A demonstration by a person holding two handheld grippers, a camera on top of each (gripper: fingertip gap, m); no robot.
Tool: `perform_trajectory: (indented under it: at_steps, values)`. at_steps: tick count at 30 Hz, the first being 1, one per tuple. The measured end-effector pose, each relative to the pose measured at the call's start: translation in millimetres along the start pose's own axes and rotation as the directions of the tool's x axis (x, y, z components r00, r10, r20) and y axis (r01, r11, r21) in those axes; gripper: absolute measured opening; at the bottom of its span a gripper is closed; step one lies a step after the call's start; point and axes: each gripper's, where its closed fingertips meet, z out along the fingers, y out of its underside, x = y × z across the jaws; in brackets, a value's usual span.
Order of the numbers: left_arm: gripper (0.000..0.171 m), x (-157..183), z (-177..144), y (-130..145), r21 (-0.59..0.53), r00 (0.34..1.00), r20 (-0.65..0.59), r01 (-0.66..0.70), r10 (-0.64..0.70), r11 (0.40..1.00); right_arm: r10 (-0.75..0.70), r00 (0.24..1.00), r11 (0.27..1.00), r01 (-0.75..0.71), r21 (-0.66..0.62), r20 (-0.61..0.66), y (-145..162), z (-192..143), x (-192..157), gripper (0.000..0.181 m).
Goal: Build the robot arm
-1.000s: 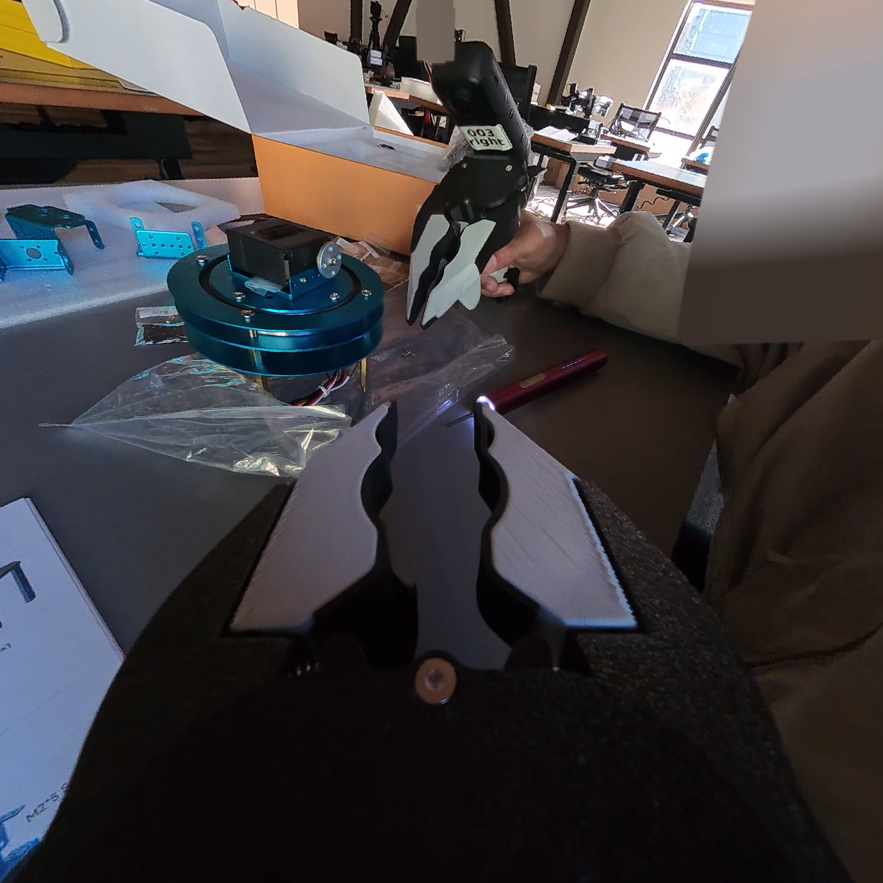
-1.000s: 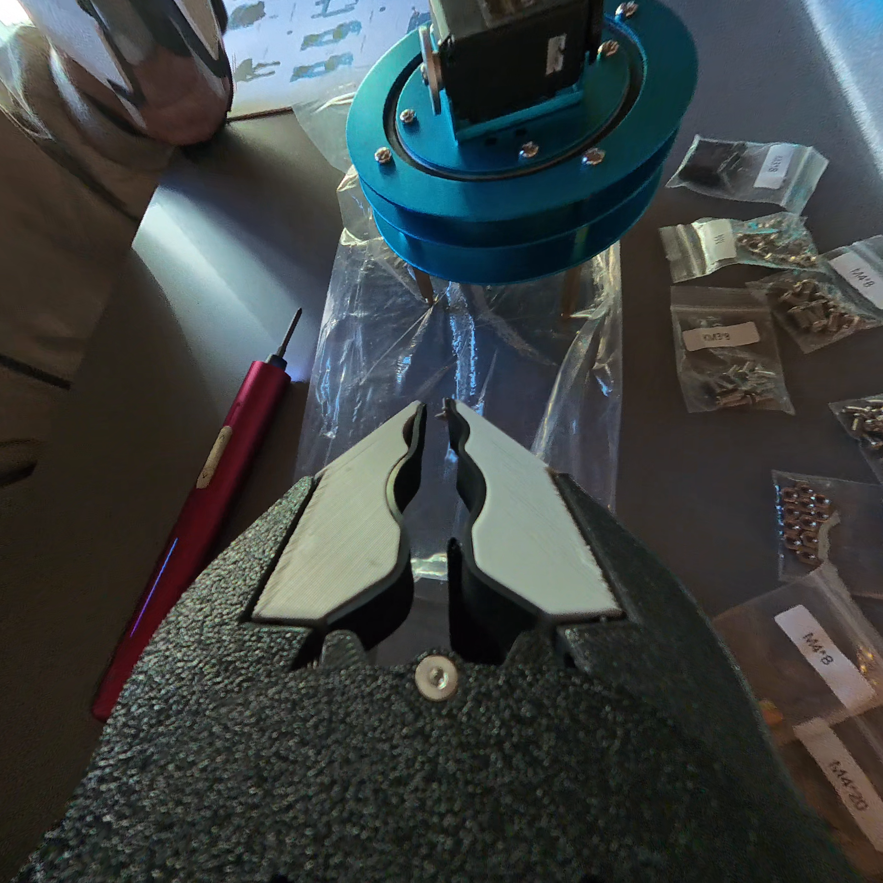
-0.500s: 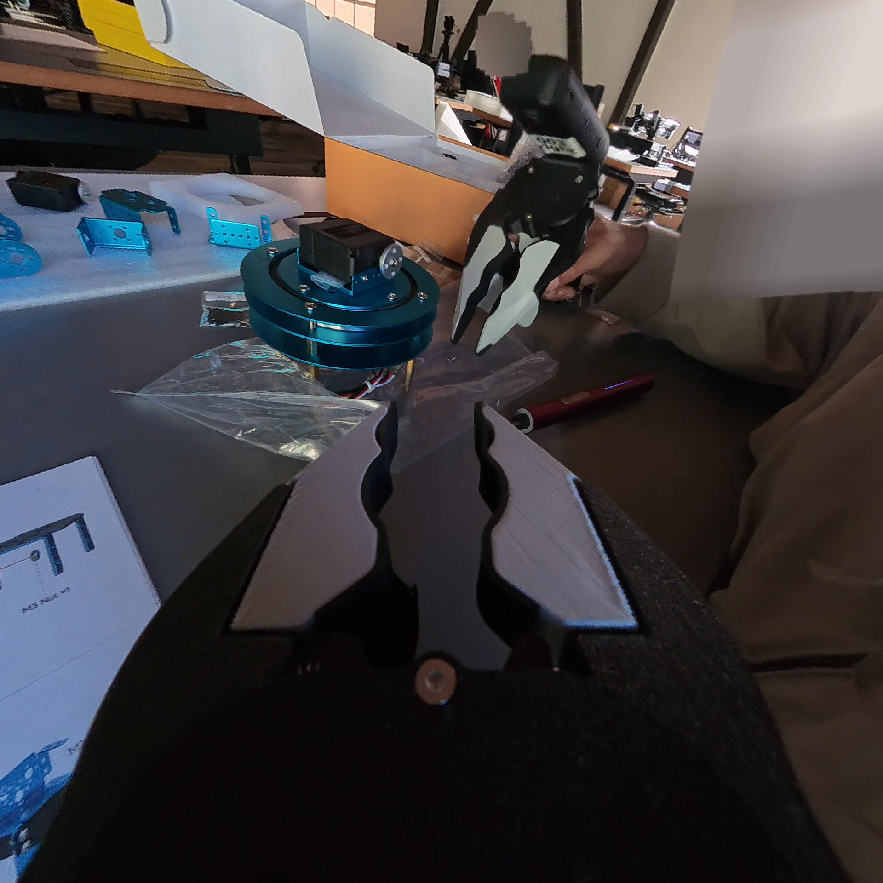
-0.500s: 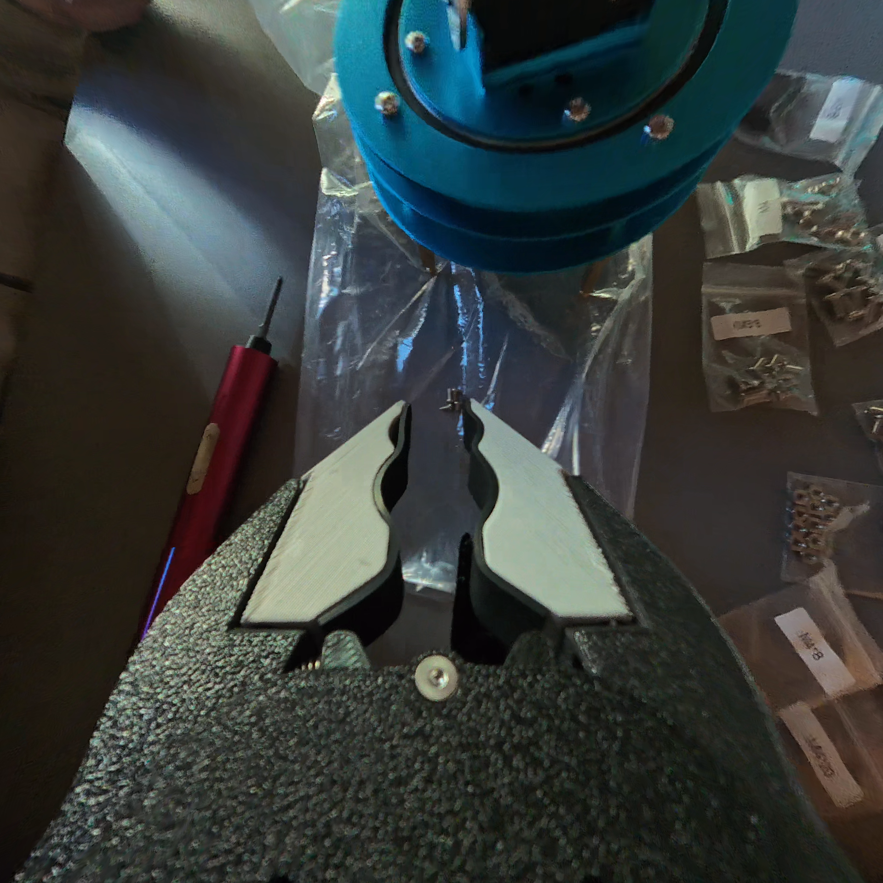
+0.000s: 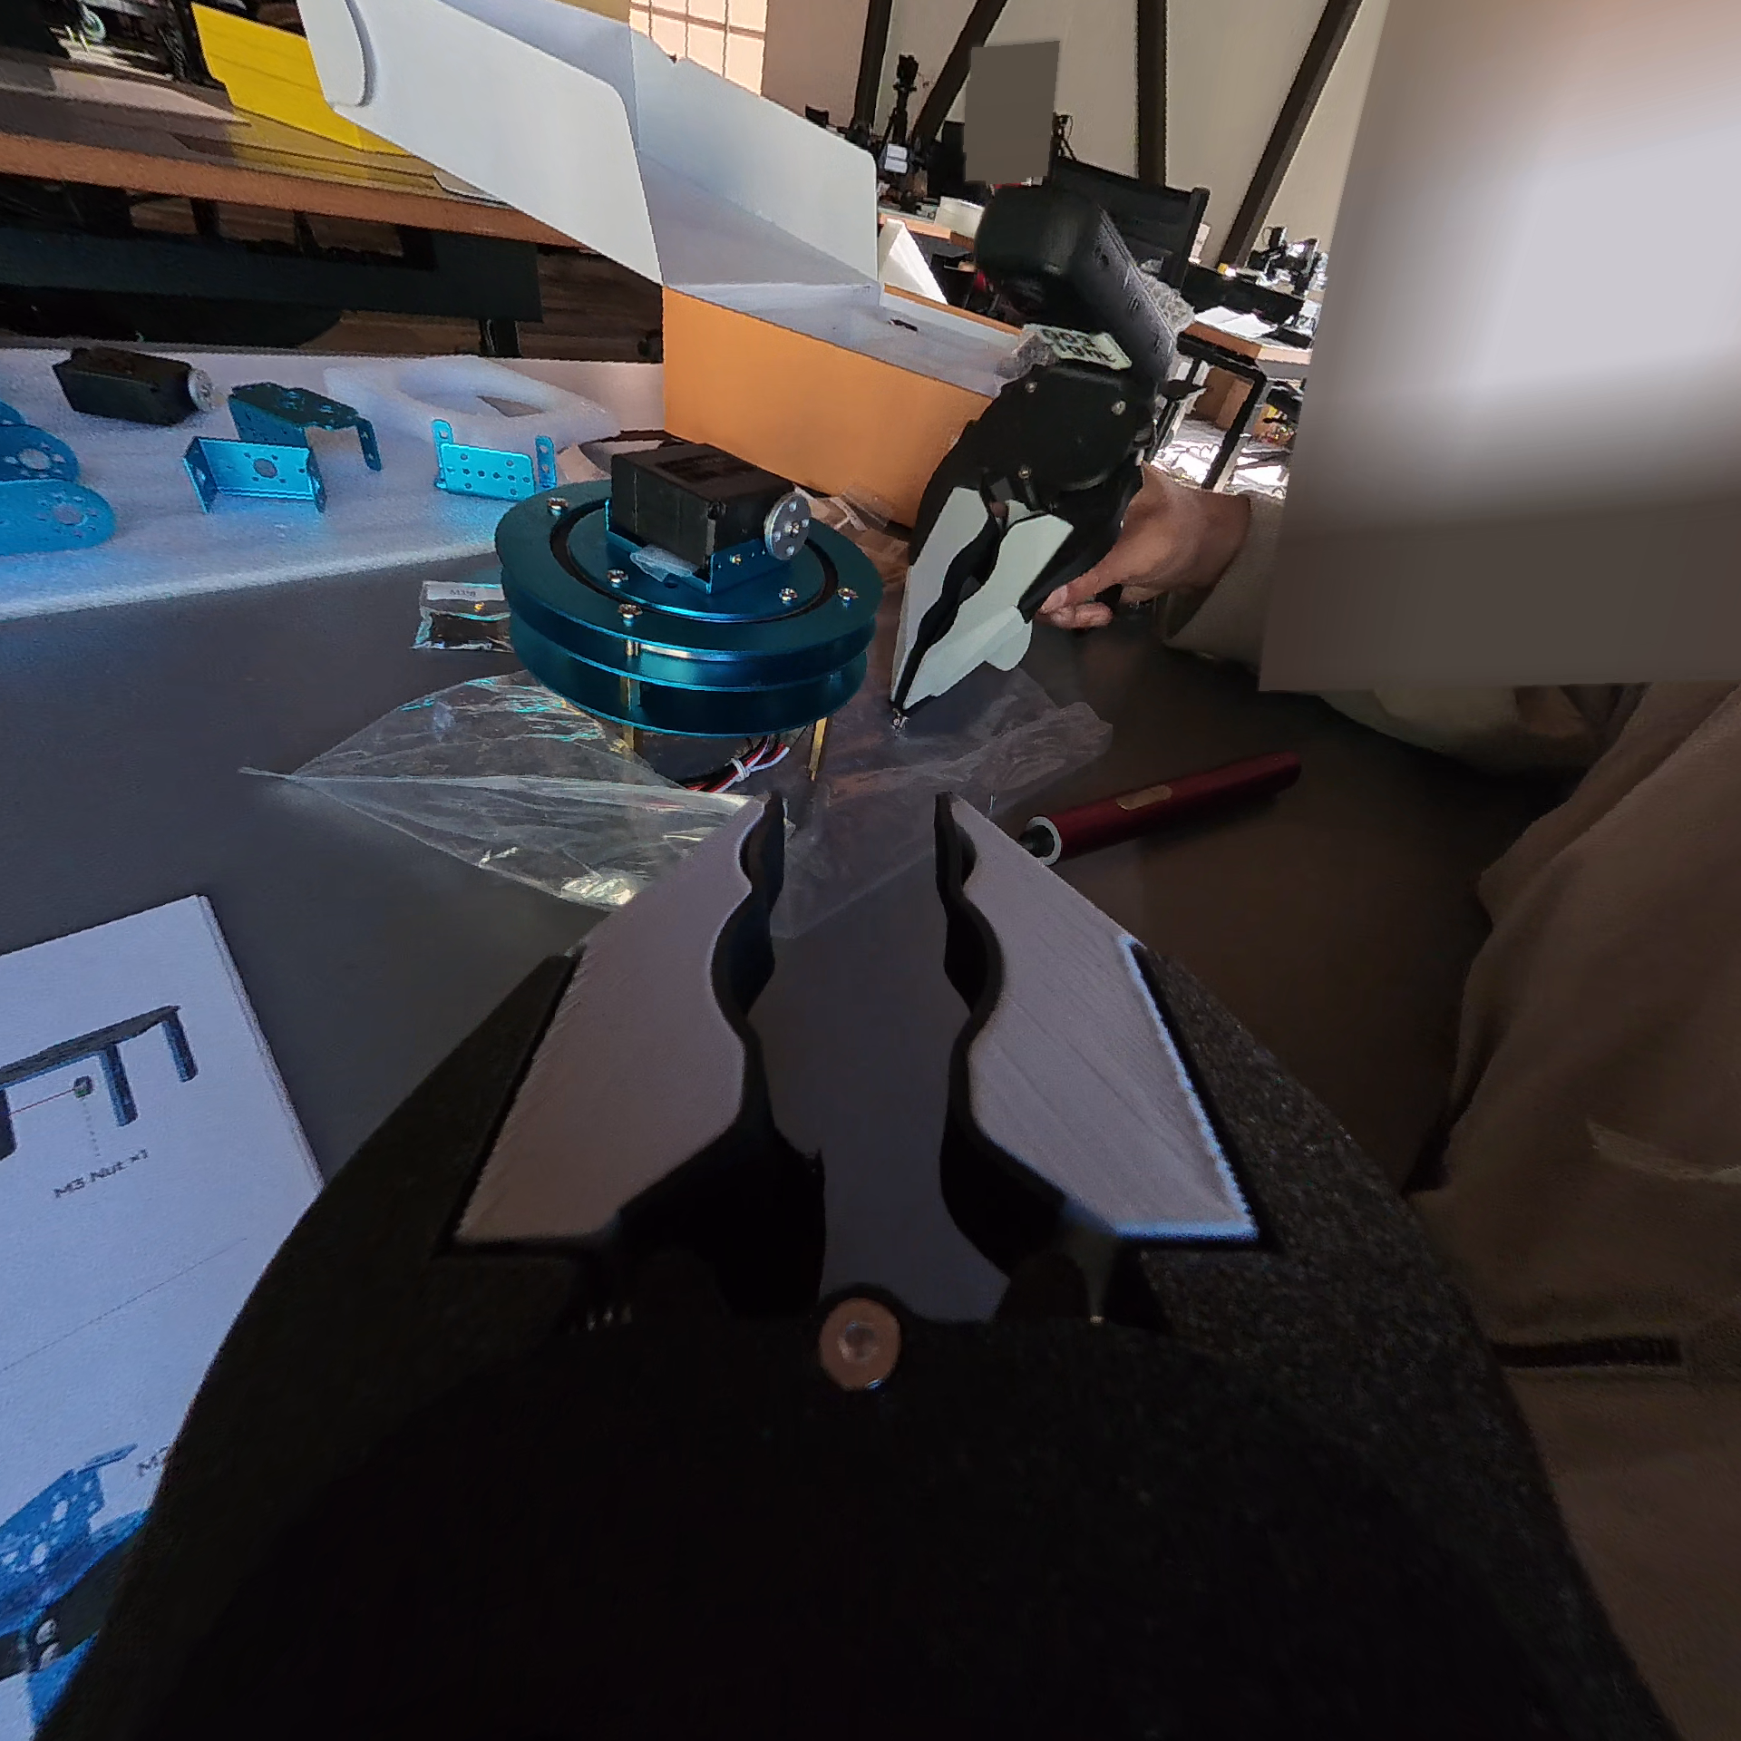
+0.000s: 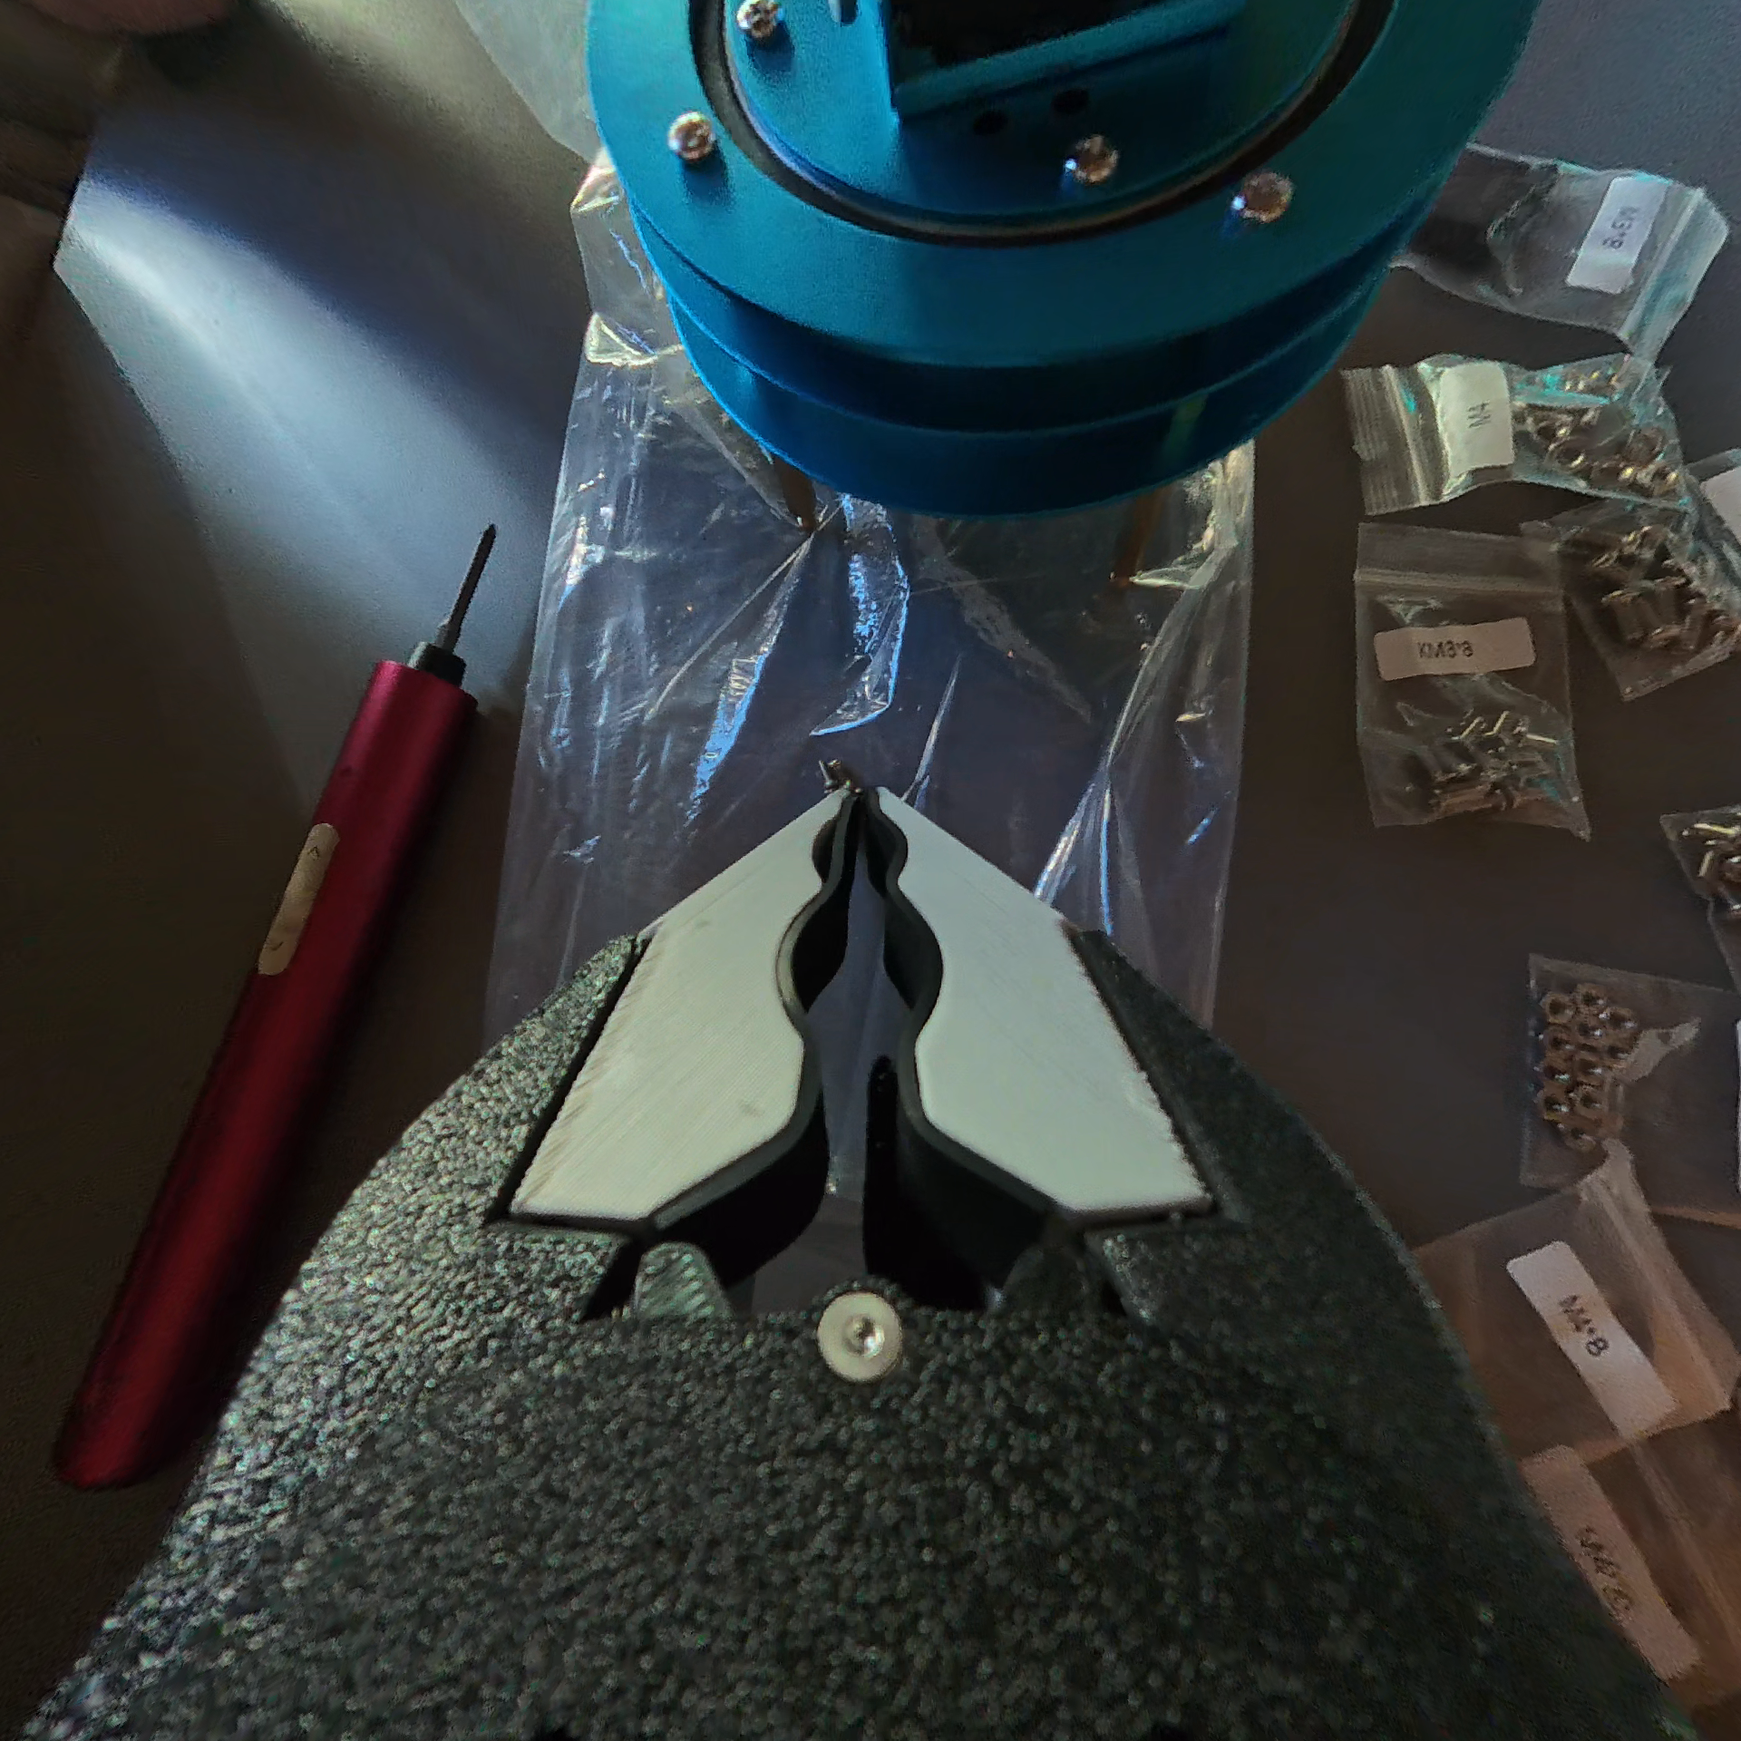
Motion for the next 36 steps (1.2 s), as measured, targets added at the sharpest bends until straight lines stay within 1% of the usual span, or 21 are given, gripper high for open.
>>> perform_trajectory:
  at_steps: [3,7,10,12,14,16,18,19,21,23,25,26,27,28,29,30,31,33,36]
  values:
    - [0.031,0,-1,-1,0.006,1.0,0.012,-0.012,0.012,1.0,-0.031,0.999,0.999,0.031,-0.008,-0.022,0,0,-1,0.0]
    - [0.031,-5,7,7,-0.05,0.998,0.065,0.012,-0.008,0.999,-0.067,0.997,0.998,0.068,0.014,-0.033,-9,-7,-5,0.0]
    - [0.03,0,13,8,-0.061,0.995,0.098,0.023,-0.017,0.998,-0.085,0.996,0.996,0.086,0.017,-0.035,-11,-16,-6,0.0]
    - [0.03,6,18,12,-0.098,0.993,0.119,0.038,-0.026,0.995,-0.104,0.994,0.994,0.104,0.026,-0.018,-11,-21,-11,0.0]
    - [0.03,15,23,20,-0.159,0.99,0.136,0.054,-0.032,0.986,-0.126,0.992,0.991,0.126,0.05,-0.002,-16,-24,-18,0.0]
    - [0.03,31,28,24,-0.194,0.989,0.138,0.082,-0.056,0.977,-0.146,0.989,0.989,0.146,0.005,0.0,-9,-24,-20,0.0]
    - [0.03,52,30,26,-0.212,0.99,0.116,0.106,-0.083,0.972,-0.151,0.987,0.987,0.154,-0.056,0.057,5,-23,-30,0.0]
    - [0.03,60,28,25,-0.211,0.989,0.116,0.114,-0.091,0.971,-0.158,0.987,0.985,0.16,-0.071,0.037,9,-21,-27,0.0]
    - [0.03,73,23,24,-0.196,0.989,0.113,0.119,-0.098,0.973,-0.15,0.987,0.985,0.154,-0.076,0.062,15,-18,-29,0.0]
    - [0.03,85,18,23,-0.177,0.989,0.109,0.123,-0.105,0.976,-0.136,0.99,0.987,0.138,-0.084,0.035,19,-18,-25,0.0]
    - [0.03,95,13,29,-0.174,0.987,0.116,0.129,-0.11,0.976,-0.141,0.99,0.989,0.141,-0.039,-0.005,12,-27,-29,0.0]
    - [0.03,99,10,33,-0.174,0.986,0.123,0.131,-0.11,0.976,-0.126,0.992,0.992,0.125,-0.012,-0.002,8,-35,-37,0.003]
    - [0.03,104,6,37,-0.171,0.986,0.129,0.132,-0.11,0.976,-0.096,0.995,0.995,0.096,0.004,0.032,4,-42,-51,0.009]
    - [0.03,108,1,41,-0.166,0.985,0.134,0.132,-0.11,0.977,-0.057,0.996,0.998,0.057,0.012,0.068,3,-49,-68,0.019]
    - [0.03,111,-4,45,-0.161,0.985,0.137,0.13,-0.109,0.978,-0.005,0.994,1.0,0.004,0.009,0.106,3,-55,-85,0.034]
    - [0.03,113,-8,49,-0.156,0.985,0.139,0.126,-0.104,0.98,0.047,0.989,0.999,-0.047,-0.006,0.14,6,-58,-102,0.042]
    - [0.03,114,-13,51,-0.149,0.985,0.144,0.118,-0.097,0.982,0.088,0.985,0.996,-0.087,-0.017,0.148,11,-58,-116,0.047]
    - [0.03,112,-21,55,-0.138,0.984,0.157,0.103,-0.081,0.985,0.101,0.991,0.992,-0.093,-0.09,0.087,31,-49,-136,0.056]
    - [0.03,109,-29,51,-0.112,0.986,0.152,0.085,-0.067,0.99,0.041,0.992,0.984,-0.061,-0.165,-0.119,57,-37,-138,0.054]
